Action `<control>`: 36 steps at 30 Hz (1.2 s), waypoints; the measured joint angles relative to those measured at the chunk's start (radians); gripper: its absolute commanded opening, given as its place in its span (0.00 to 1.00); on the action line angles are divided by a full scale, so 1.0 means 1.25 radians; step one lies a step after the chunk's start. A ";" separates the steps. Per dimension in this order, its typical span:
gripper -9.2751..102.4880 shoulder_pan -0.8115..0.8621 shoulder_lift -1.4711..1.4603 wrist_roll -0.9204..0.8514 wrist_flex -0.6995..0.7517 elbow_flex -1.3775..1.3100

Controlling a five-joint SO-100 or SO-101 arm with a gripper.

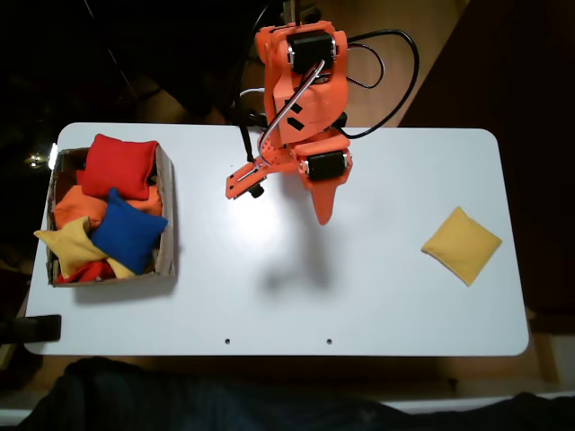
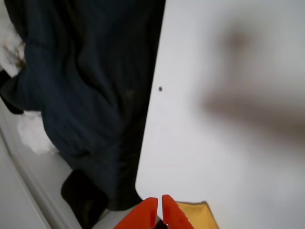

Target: Grasp a bag and put it in the box.

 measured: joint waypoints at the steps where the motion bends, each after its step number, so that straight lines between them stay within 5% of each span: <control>1: 0.08 -0.005 -0.015 0.004 0.000 -0.013; 36: 0.09 -0.216 -0.463 -0.060 0.001 -0.411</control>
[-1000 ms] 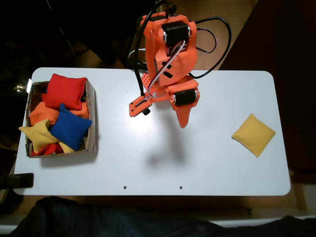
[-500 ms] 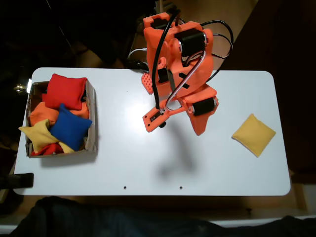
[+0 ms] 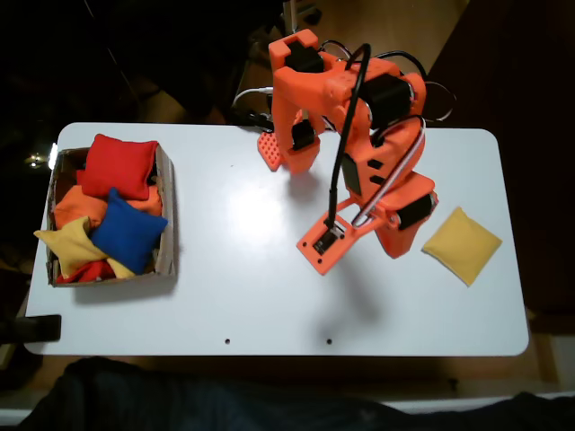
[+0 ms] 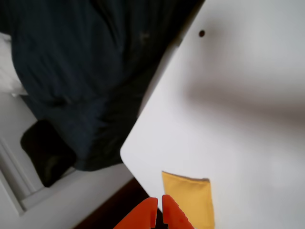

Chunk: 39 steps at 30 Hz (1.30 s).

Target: Grasp a bag and put it in the box.

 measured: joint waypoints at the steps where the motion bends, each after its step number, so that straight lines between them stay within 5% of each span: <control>1: 0.09 0.000 -0.012 -0.002 -0.001 -0.010; 39: 0.12 -0.202 -0.341 -0.236 -0.229 -0.146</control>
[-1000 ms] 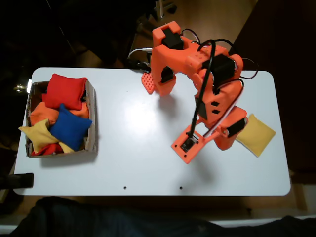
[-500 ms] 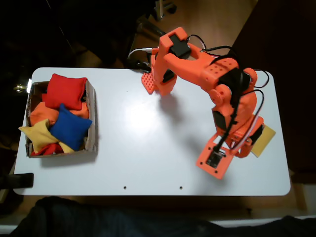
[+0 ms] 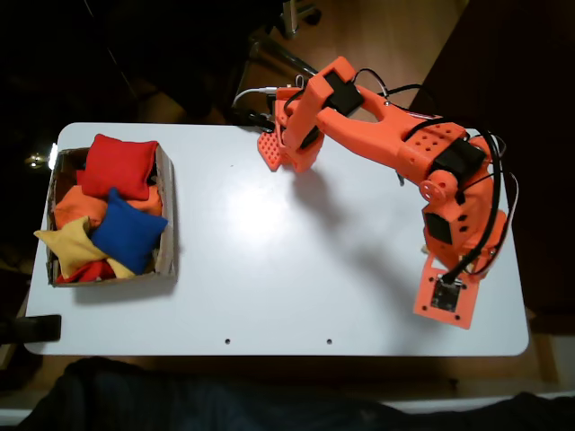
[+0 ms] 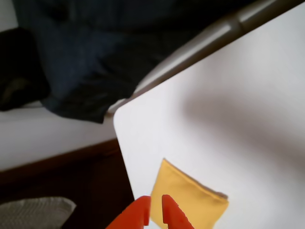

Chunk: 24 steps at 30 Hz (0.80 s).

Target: Grasp a bag and put it in the box.

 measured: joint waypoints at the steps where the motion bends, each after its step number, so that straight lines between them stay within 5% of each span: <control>1: 0.12 -0.006 -0.006 -0.007 -0.009 0.000; 24: 0.12 -0.129 -0.074 -0.303 -0.081 0.000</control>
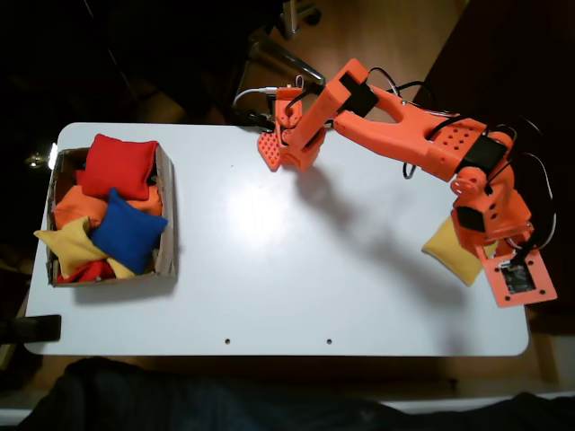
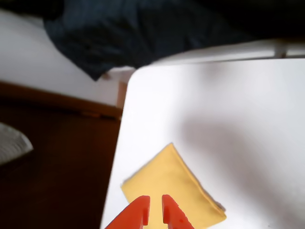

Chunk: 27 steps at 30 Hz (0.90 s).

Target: Grasp a bag and put it in the box.

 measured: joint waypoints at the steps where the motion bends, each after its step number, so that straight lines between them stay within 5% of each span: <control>1: 0.12 -0.006 0.000 -0.012 0.000 0.001; 15: 0.15 -0.076 -0.060 -0.113 0.011 0.028; 27: 0.35 -0.097 -0.123 -0.188 0.018 0.031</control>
